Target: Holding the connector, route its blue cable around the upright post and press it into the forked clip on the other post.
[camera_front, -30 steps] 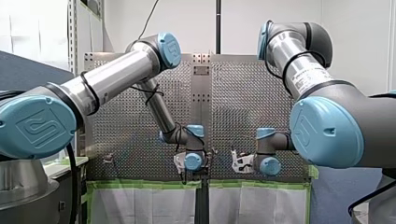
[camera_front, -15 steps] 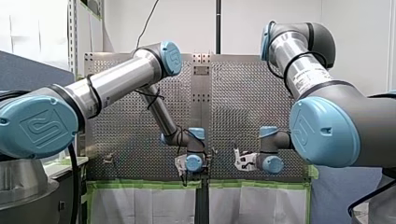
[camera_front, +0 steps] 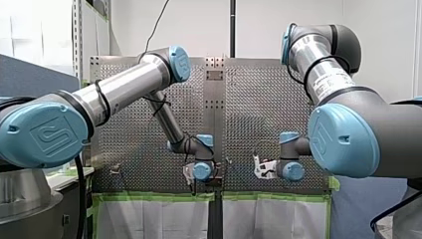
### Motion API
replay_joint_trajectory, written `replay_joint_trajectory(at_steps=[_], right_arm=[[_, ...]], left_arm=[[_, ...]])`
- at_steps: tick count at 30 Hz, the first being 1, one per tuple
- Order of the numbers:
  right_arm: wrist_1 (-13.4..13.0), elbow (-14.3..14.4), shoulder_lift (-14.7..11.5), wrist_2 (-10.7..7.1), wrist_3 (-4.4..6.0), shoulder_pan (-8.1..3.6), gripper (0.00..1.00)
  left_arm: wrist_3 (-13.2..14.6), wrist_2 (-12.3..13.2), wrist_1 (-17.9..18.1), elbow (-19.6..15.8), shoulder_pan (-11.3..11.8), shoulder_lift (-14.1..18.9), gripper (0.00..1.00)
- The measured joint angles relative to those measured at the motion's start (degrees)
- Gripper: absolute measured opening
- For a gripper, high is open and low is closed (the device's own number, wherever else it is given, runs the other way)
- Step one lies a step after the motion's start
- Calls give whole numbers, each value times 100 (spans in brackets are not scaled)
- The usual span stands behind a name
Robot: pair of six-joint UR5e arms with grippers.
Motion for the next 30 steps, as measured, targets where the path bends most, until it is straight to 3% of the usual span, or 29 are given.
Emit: replay_joint_trajectory(at_steps=[8, 21, 30], right_arm=[[104, -76, 1, 3, 22, -49, 0], [25, -118, 4, -25, 63, -105, 0], [108, -322, 8, -85, 104, -178, 0]], left_arm=[[30, 91, -42, 0, 85, 1, 0], [80, 281, -75, 0, 169, 0, 0], [59, 324, -75, 1, 179, 3, 0]])
